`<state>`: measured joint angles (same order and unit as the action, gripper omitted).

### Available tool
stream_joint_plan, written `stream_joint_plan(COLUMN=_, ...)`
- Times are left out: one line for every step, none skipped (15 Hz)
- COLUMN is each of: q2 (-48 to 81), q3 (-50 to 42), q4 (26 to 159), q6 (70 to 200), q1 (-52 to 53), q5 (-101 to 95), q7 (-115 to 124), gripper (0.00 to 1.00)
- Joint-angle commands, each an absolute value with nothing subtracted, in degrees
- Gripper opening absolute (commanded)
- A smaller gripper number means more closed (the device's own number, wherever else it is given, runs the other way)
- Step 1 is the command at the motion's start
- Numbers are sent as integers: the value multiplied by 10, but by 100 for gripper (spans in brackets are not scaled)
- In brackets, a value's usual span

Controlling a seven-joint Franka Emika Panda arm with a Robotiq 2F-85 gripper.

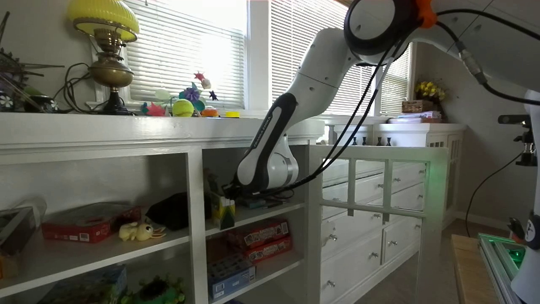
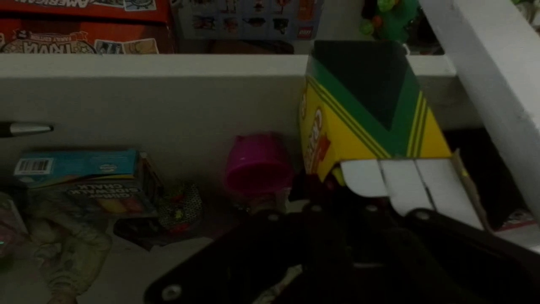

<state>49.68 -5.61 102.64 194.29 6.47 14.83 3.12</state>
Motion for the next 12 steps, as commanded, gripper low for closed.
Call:
stream_joint_plan(q2=474, q3=-67, q4=1055, q6=1948, q1=76, q5=149, q7=51, gripper=3)
stream_joint_plan(q2=473, q3=-70, q4=1056, q6=1949, q1=77, q5=150, q7=52, gripper=3)
stream_joint_plan(q2=472, q3=-73, q4=1057, q6=1948, q1=78, q5=151, q7=52, gripper=3)
stream_joint_plan(q2=473, q3=-77, q4=1055, q6=1948, q1=78, q5=152, q7=53, gripper=3)
stream_joint_plan(q2=474, q3=-77, q4=1053, q6=1947, q1=76, q5=151, q7=54, gripper=3)
stream_joint_plan(q2=474, q3=-77, q4=1050, q6=1946, q1=73, q5=151, q7=56, gripper=3)
stream_joint_plan(q2=476, q3=-80, q4=1047, q6=1945, q1=71, q5=151, q7=57, gripper=3)
stream_joint_plan(q2=475, q3=-80, q4=1046, q6=1944, q1=69, q5=150, q7=59, gripper=3)
stream_joint_plan(q2=476, q3=-80, q4=1045, q6=1944, q1=68, q5=149, q7=60, gripper=3)
stream_joint_plan(q2=477, q3=-77, q4=1042, q6=1942, q1=64, q5=147, q7=61, gripper=3)
stream_joint_plan(q2=479, q3=-78, q4=1039, q6=1942, q1=64, q5=147, q7=61, gripper=3)
stream_joint_plan(q2=482, q3=-74, q4=1035, q6=1942, q1=59, q5=145, q7=62, gripper=3)
